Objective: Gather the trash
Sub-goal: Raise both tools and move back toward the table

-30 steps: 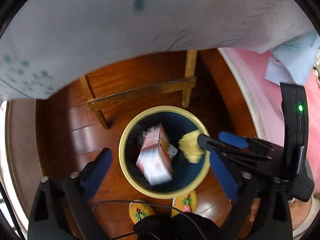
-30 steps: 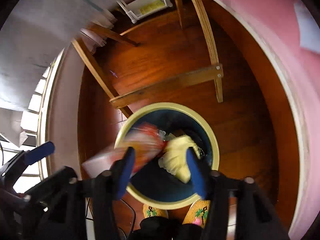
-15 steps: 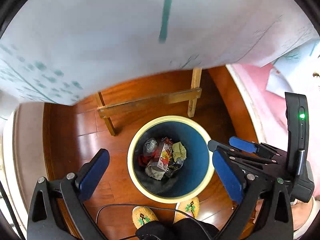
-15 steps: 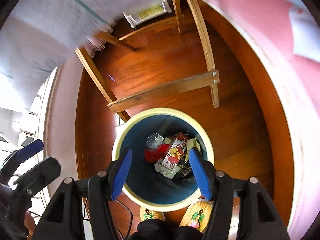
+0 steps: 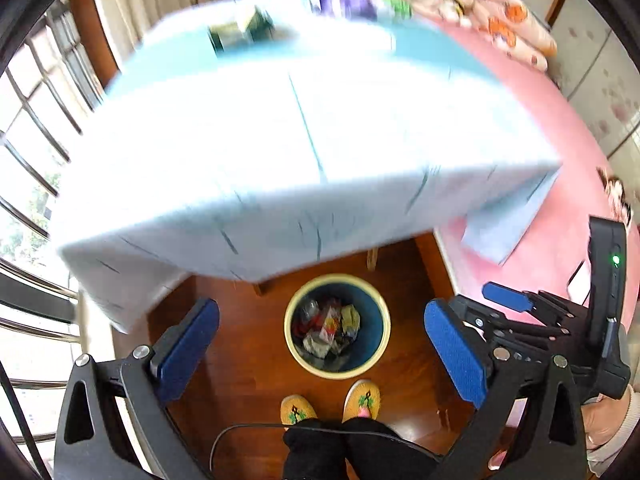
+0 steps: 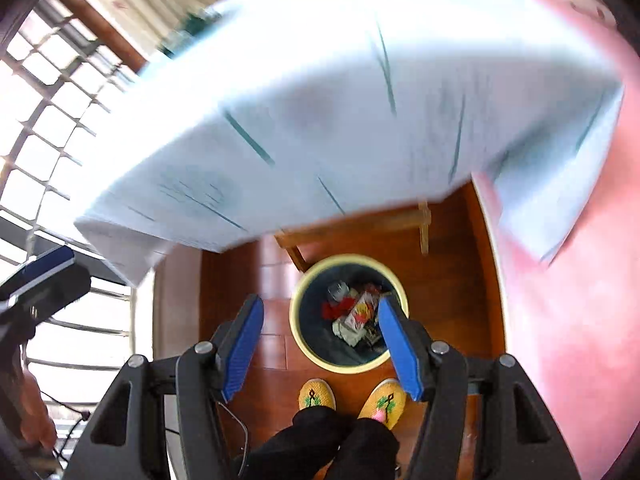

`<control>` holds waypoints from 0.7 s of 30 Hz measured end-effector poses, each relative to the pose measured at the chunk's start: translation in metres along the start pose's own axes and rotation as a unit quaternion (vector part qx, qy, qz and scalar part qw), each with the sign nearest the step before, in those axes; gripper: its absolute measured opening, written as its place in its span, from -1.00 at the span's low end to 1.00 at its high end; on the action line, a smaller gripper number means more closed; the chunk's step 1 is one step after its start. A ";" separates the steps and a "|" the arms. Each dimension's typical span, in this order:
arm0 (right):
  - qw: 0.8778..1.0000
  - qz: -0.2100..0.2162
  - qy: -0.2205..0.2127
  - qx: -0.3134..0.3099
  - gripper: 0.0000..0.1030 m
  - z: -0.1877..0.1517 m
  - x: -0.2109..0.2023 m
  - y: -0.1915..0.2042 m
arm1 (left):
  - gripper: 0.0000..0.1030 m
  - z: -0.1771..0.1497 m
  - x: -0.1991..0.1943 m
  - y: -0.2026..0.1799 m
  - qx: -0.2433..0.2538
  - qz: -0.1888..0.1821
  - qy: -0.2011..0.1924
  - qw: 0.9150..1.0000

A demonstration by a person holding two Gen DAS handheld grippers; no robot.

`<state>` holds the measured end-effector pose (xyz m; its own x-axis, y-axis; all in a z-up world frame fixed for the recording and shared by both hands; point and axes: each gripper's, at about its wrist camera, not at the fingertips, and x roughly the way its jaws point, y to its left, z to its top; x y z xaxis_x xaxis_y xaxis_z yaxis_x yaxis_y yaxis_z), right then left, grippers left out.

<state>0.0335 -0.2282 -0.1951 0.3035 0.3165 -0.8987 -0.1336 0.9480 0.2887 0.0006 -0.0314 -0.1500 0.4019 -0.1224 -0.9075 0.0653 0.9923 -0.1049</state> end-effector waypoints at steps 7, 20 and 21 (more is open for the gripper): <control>0.996 0.024 -0.061 -0.058 0.17 0.046 -0.086 0.025 | 0.97 0.041 -0.096 -0.005 -0.020 0.035 -0.074 0.996; 0.974 0.064 -0.177 -0.123 0.17 0.125 -0.172 0.065 | 0.97 0.110 -0.192 0.003 -0.056 0.078 -0.160 0.982; 0.973 0.066 -0.181 -0.128 0.17 0.131 -0.176 0.069 | 0.97 0.115 -0.196 0.006 -0.059 0.078 -0.164 0.981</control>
<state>0.0951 -0.2139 0.0260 0.5740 0.4690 -0.6713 -0.4099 0.8742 0.2602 0.0268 -0.0037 0.0741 0.6728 0.0521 -0.7380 -0.1198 0.9920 -0.0392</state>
